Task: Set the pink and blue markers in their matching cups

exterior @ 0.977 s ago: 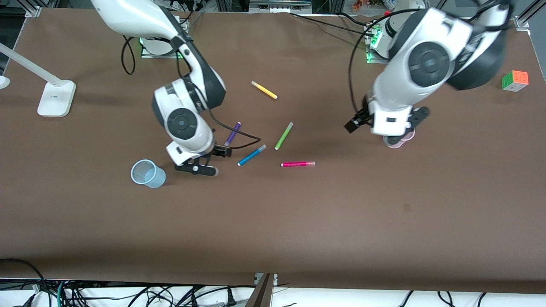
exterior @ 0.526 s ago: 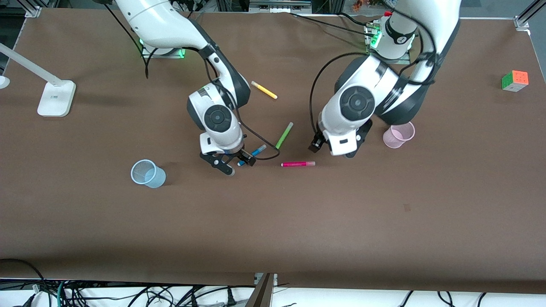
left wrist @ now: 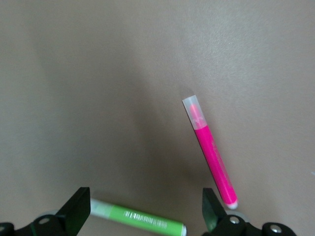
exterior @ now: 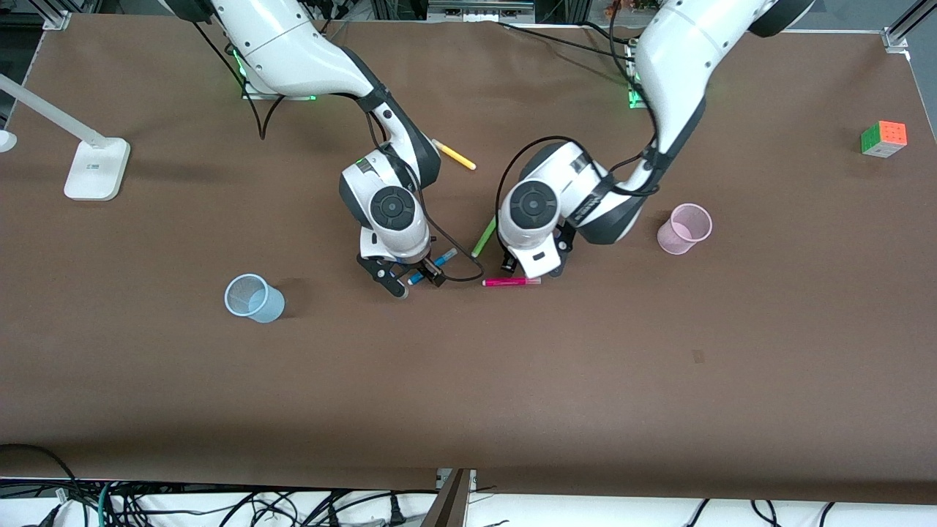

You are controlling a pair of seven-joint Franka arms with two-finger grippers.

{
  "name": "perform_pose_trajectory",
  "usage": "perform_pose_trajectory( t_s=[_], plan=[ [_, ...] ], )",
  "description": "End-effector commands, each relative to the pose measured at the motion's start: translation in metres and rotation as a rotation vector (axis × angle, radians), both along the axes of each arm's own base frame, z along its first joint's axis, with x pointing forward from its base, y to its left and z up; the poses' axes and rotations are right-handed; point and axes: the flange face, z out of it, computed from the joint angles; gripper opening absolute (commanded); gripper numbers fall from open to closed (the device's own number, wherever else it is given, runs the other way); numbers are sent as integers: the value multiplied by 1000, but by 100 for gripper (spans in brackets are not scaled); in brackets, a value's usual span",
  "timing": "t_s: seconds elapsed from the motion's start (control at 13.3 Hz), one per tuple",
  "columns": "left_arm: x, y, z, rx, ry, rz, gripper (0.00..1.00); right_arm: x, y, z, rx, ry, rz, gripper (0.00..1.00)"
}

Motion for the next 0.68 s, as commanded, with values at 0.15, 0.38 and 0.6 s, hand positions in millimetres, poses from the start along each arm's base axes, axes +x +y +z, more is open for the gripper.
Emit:
perform_pose_trajectory(
  t_s=[0.15, 0.38, 0.6],
  plan=[
    [13, -2, -44, -18, -57, 81, 100, 4, 4, -8, 35, 4, -60, 83],
    [26, 7, -46, -39, -90, 108, 100, 2, 4, -14, 31, 9, -59, 64],
    [35, 13, -59, -65, -125, 129, 100, 5, 2, -12, 33, 6, -60, 7]
  ],
)
